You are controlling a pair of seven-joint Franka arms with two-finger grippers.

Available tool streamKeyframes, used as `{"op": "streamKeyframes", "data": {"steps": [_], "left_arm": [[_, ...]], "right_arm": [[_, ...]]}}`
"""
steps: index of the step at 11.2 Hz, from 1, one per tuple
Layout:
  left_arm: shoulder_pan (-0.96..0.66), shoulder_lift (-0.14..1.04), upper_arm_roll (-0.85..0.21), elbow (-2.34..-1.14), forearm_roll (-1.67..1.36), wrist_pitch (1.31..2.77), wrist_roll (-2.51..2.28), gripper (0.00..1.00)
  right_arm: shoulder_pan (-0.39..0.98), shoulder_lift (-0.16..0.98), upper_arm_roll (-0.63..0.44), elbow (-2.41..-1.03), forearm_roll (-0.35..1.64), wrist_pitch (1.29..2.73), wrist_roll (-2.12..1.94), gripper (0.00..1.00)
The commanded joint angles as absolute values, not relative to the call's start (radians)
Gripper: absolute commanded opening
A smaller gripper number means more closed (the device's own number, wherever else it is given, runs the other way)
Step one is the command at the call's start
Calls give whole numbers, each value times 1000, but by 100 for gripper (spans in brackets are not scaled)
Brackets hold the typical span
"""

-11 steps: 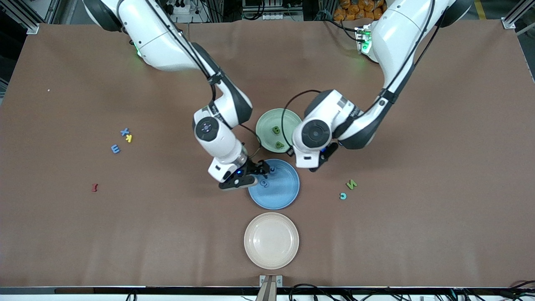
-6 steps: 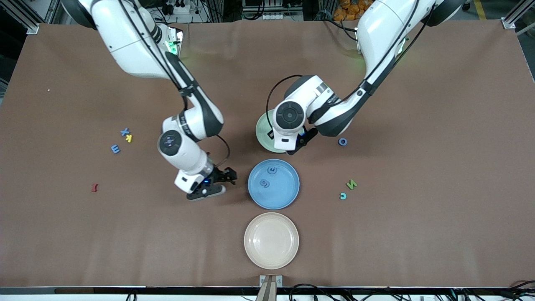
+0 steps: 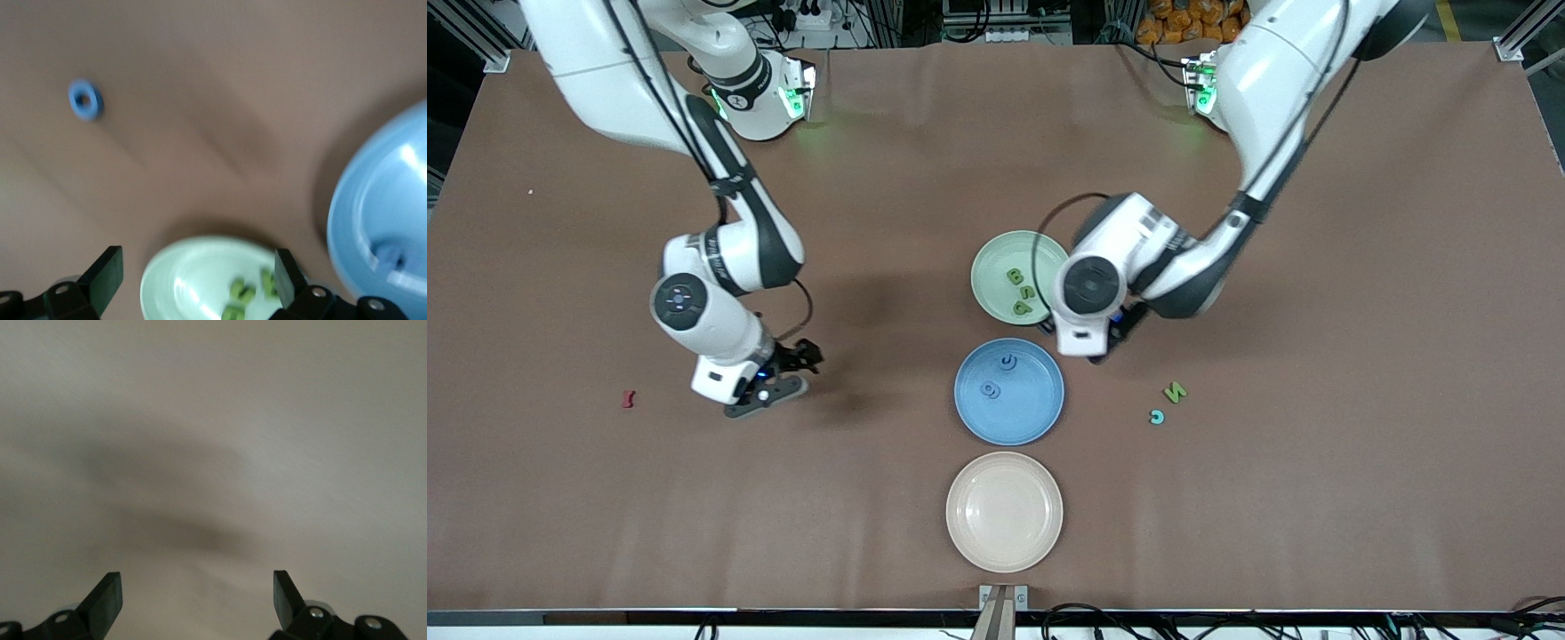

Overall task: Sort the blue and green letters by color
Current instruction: 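Open the left gripper over the green plate while the right gripper withdraws, then grasp the blue 3 with the right gripper while the left gripper reaches green N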

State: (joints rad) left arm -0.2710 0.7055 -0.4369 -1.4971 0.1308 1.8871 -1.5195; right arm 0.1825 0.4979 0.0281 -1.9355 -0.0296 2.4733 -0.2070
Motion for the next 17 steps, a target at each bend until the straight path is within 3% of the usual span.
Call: {"op": "streamKeyframes", "data": {"steps": [1, 4, 8, 11, 17], "left_arm": [[-164, 676, -440, -1531, 196, 1939, -1516, 100], [-50, 686, -440, -1669, 337, 2080, -1516, 100], [28, 738, -439, -1681, 423, 2147, -1505, 100], [57, 762, -434, -1677, 449, 2226, -1505, 100], [51, 787, -425, -1669, 453, 2278, -1506, 100]], "right_arm": [[56, 385, 44, -2071, -97, 2453, -372, 100], [-53, 324, 44, -2129, -101, 2453, -555, 100], [-185, 264, 46, -2206, -204, 2465, -681, 100], [-273, 300, 51, -2241, -210, 2516, -764, 100], [-282, 357, 51, -2301, -202, 2623, -767, 100]]}}
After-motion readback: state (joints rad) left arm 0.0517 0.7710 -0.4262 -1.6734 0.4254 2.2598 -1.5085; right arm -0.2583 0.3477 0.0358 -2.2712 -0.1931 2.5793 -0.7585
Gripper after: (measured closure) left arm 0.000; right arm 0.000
